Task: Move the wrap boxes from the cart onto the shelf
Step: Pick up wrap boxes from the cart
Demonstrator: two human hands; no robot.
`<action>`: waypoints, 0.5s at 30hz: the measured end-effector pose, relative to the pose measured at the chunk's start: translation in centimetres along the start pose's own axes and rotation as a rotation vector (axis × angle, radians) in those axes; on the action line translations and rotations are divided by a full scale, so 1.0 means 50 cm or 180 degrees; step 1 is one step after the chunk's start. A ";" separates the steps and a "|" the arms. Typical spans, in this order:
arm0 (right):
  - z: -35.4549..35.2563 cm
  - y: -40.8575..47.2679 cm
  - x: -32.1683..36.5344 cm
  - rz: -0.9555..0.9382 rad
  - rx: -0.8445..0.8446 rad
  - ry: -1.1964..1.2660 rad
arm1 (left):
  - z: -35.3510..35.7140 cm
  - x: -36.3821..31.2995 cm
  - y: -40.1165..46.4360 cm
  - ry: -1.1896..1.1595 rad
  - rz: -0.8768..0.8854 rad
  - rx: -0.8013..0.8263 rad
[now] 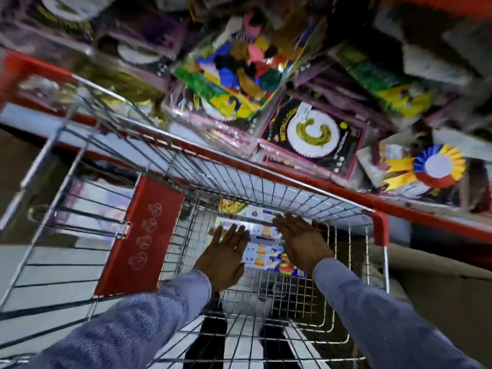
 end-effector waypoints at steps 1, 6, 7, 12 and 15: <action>0.027 0.018 -0.019 0.0032 -0.0092 0.0132 | 0.029 0.000 0.020 0.0005 0.0021 0.0050; 0.100 0.074 -0.069 0.0154 0.0502 0.0552 | 0.120 -0.006 0.116 -0.0131 -0.0016 0.0507; 0.113 0.086 -0.074 0.0118 0.0508 0.0585 | 0.139 -0.006 0.129 -0.0117 -0.0033 0.0563; 0.156 0.131 -0.095 0.0070 0.0627 0.0691 | 0.173 -0.013 0.165 0.0002 0.0094 0.0474; 0.170 0.153 -0.102 -0.0043 0.0681 0.0712 | 0.162 -0.010 0.177 -0.0048 0.0173 0.0343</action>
Point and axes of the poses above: each hand's wrist, its own y-axis towards the middle knuckle, its own z-axis out of the palm, x = y × z, the point moved 4 cm from there along y, towards the middle knuckle, and after that the axes turned 7 degrees about -z, right-handed, at the moved point
